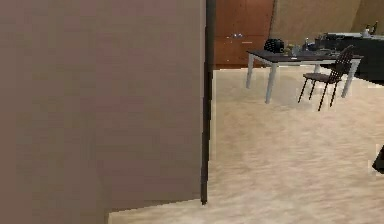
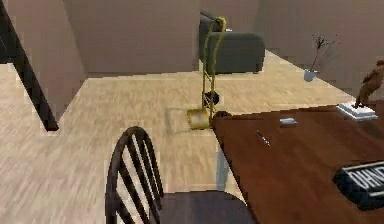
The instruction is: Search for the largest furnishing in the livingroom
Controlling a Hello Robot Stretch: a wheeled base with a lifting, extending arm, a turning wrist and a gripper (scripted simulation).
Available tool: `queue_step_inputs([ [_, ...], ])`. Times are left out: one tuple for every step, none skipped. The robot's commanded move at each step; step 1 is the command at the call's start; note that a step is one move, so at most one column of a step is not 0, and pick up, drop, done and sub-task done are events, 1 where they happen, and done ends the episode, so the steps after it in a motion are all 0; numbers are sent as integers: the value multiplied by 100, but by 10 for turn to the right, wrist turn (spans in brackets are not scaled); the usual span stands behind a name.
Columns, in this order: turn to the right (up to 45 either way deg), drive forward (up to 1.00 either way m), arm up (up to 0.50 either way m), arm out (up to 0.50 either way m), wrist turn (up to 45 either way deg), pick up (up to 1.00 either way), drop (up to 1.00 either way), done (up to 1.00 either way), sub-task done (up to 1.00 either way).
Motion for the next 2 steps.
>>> queue_step_inputs([
  [0, 35, 0, 0, 0, 0, 0, 0, 0],
  [450, 0, 0, 0, 0, 0, 0, 0, 0],
])
